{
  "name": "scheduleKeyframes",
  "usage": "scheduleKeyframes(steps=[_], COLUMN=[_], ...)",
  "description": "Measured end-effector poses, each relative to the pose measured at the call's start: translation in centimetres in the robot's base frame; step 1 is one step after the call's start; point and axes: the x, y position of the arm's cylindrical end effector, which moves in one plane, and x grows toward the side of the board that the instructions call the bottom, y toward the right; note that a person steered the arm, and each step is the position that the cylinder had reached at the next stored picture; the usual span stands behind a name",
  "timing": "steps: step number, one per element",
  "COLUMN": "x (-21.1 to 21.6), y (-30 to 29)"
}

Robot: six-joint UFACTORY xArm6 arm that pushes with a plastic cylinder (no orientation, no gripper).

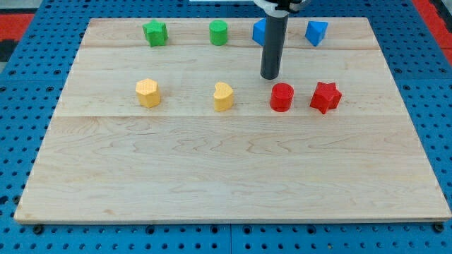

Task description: Move your arm to the blue triangle

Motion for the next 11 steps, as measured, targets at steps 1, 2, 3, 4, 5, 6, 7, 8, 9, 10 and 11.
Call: scheduleKeyframes(steps=[1,2,3,4,5,6,7,8,9,10,11], x=[0.0,0.0,0.0,0.0,0.0,0.0,0.0,0.0,0.0,0.0,0.0], y=[0.0,0.0,0.0,-0.3,-0.5,-0.6,-0.7,-2.1,-3.7,-4.1,-4.1])
